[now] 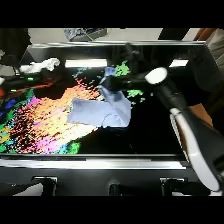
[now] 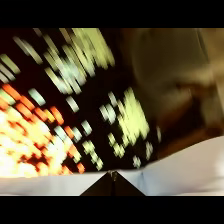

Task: Fold the shirts.

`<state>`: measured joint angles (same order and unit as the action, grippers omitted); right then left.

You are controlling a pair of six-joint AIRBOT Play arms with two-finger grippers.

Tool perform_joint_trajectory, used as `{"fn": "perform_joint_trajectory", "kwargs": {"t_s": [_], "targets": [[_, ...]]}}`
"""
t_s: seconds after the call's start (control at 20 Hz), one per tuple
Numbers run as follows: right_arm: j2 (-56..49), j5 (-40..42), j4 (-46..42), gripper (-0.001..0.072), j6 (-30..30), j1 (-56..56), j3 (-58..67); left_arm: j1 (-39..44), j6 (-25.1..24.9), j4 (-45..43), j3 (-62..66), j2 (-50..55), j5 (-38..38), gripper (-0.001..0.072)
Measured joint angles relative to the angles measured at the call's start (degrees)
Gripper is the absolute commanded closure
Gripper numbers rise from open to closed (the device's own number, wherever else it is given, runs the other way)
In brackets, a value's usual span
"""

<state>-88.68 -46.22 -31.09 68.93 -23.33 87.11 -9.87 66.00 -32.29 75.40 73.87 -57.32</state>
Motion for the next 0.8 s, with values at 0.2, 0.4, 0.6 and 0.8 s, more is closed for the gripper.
{"fn": "perform_joint_trajectory", "kwargs": {"t_s": [0.2,0.4,0.6,0.8], "targets": [[-7.30,13.25,8.11,0.0649,-0.15,-9.05,0.00,-7.76,-0.28,-1.07,0.00,-5.62,-4.11,0.0669],[-12.39,21.92,11.19,0.0017,0.72,-15.08,0.00,-9.73,-0.63,-1.68,-0.55,-7.58,-6.05,0.0669],[-12.72,19.10,8.90,0.0020,-0.42,-13.14,0.00,-10.14,-1.22,-1.84,-2.03,-8.09,-7.21,0.0669],[-8.11,-0.37,-7.34,0.0019,2.03,-2.75,0.02,-10.25,-2.45,-1.84,-2.71,-8.17,-7.56,0.0669]]}}
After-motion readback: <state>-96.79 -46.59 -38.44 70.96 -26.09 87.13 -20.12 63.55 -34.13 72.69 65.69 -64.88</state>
